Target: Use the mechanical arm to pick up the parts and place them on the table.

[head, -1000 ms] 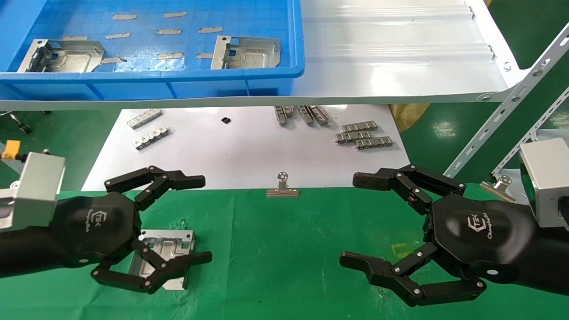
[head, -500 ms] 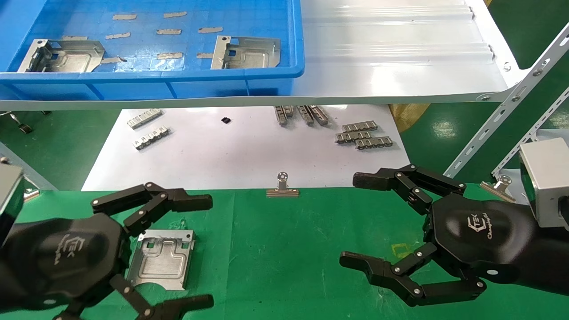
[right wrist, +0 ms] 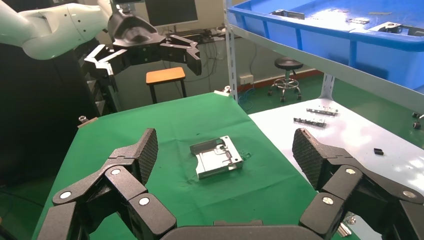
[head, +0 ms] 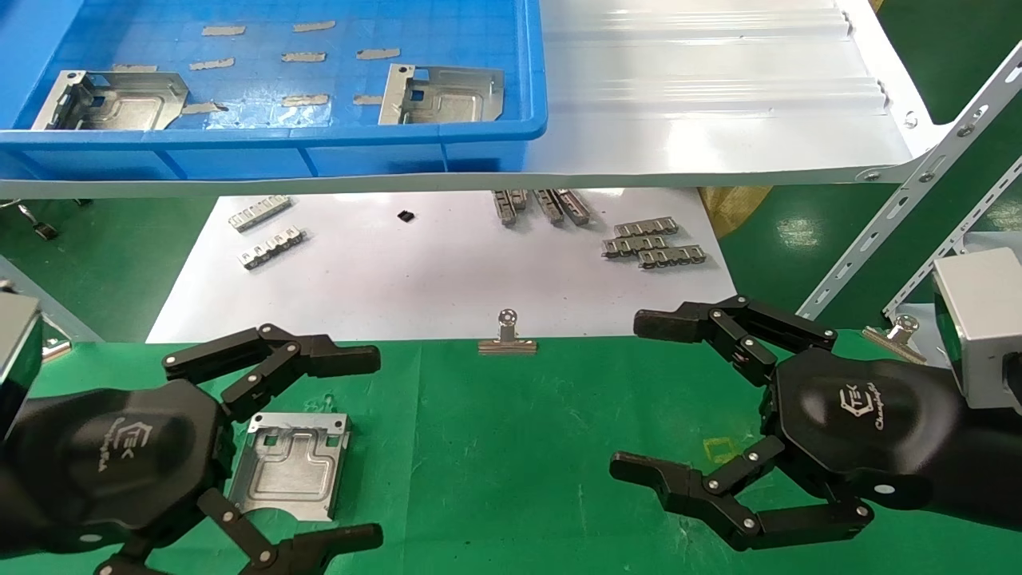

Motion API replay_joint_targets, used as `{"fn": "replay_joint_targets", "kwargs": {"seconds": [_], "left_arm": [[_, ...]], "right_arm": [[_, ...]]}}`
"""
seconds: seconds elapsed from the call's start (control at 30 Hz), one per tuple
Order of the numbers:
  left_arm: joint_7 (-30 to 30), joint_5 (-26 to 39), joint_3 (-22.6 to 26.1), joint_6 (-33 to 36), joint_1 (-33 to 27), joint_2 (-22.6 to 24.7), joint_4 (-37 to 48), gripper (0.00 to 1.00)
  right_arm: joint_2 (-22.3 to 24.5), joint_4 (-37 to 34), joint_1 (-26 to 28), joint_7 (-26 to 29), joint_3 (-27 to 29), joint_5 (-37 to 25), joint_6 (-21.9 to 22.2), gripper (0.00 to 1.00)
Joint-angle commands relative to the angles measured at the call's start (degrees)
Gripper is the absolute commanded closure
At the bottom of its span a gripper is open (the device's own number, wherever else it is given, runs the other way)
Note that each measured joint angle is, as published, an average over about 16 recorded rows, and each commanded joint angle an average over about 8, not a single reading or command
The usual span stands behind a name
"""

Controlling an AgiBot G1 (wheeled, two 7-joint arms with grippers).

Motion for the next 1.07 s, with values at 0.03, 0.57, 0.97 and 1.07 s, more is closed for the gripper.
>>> {"fn": "replay_joint_targets", "kwargs": {"seconds": [0.03,0.57,0.97,1.07], "left_arm": [[0.1,0.1,0.1,0.0,-0.1,0.0,0.2,0.00],[0.4,0.3,0.5,0.1,-0.5,0.2,0.8,0.00],[0.5,0.4,0.5,0.1,-0.5,0.2,1.0,0.00],[0.5,0.4,0.5,0.1,-0.5,0.2,1.0,0.00]], "right_arm": [[0.0,0.0,0.0,0.0,0.0,0.0,0.0,0.00],[0.0,0.0,0.0,0.0,0.0,0.0,0.0,0.00],[0.0,0.0,0.0,0.0,0.0,0.0,0.0,0.00],[0.0,0.0,0.0,0.0,0.0,0.0,0.0,0.00]]}}
